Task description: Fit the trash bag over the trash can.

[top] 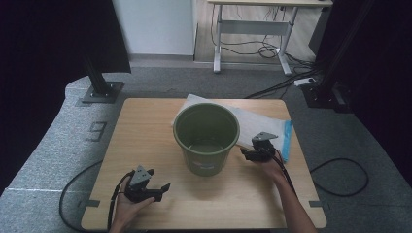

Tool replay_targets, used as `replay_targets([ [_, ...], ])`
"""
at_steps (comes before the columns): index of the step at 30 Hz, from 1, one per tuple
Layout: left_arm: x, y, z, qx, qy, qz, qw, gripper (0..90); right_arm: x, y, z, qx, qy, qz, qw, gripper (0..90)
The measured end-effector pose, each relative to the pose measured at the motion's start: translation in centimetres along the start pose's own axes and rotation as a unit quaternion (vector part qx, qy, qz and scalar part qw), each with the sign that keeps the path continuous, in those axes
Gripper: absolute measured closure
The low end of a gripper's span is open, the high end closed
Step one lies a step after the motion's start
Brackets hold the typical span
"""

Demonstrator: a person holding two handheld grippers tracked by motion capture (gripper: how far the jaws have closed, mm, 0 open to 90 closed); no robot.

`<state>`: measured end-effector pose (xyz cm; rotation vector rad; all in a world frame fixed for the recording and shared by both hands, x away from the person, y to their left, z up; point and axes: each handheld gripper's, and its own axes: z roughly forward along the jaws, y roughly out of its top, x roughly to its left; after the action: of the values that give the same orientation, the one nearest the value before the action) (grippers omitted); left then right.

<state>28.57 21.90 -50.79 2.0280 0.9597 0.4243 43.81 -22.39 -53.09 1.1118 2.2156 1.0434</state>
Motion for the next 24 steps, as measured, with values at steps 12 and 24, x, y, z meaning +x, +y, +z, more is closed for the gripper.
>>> replay_targets([
  [12,0.7,-0.2,0.0,-0.002,0.004,-0.009,1.0000,15.8,-1.4,-0.9,2.1,0.020,0.002,0.038,0.9991,70.0],
  [24,1.0,-0.5,-0.4,-0.006,0.005,-0.018,0.9998,16.6,-1.4,-2.3,-1.7,0.025,-0.011,0.044,0.9986,88.8],
])
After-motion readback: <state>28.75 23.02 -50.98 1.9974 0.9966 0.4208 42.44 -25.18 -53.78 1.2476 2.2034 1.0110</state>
